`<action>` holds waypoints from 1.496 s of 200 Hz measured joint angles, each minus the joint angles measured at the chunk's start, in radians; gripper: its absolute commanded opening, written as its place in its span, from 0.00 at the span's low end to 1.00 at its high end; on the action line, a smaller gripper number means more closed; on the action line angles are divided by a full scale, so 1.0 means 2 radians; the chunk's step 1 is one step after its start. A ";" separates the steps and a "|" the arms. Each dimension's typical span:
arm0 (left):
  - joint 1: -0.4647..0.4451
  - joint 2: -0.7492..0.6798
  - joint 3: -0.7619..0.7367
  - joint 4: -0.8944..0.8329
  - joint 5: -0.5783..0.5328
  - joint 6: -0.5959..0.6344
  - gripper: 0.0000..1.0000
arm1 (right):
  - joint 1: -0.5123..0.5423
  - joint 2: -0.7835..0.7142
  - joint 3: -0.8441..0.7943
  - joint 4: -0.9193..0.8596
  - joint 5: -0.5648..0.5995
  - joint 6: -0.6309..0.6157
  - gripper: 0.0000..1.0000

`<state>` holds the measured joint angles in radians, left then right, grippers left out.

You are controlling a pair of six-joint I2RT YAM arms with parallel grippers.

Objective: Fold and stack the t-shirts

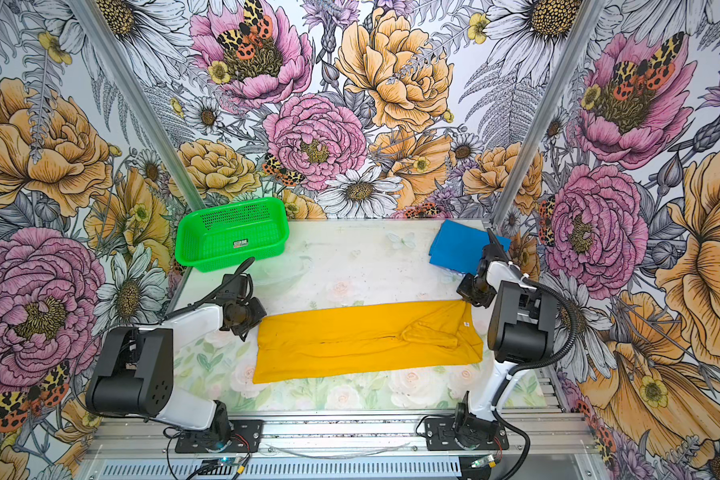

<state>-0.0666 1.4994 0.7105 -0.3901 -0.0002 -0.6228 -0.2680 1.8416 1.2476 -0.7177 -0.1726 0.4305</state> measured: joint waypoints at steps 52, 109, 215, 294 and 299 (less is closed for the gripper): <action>0.039 -0.053 -0.027 -0.024 -0.032 -0.016 0.00 | 0.073 0.067 0.118 -0.002 -0.009 -0.003 0.08; 0.108 -0.144 -0.073 -0.052 -0.045 -0.039 0.82 | 0.169 0.248 0.370 -0.030 -0.020 0.013 0.67; 0.107 -0.192 -0.008 -0.099 0.005 -0.011 0.99 | 0.214 0.015 0.187 -0.083 0.008 0.016 0.99; 0.040 -0.115 0.052 -0.105 0.053 0.014 0.99 | 0.305 -0.199 -0.179 -0.011 -0.010 0.121 0.99; 0.036 -0.114 0.054 -0.105 0.053 0.014 0.99 | 0.305 -0.206 -0.194 0.001 -0.011 0.130 0.99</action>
<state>0.0055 1.2713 0.8181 -0.5999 0.1066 -0.5945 0.3420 1.4296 0.8597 -0.7166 -0.1955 0.6910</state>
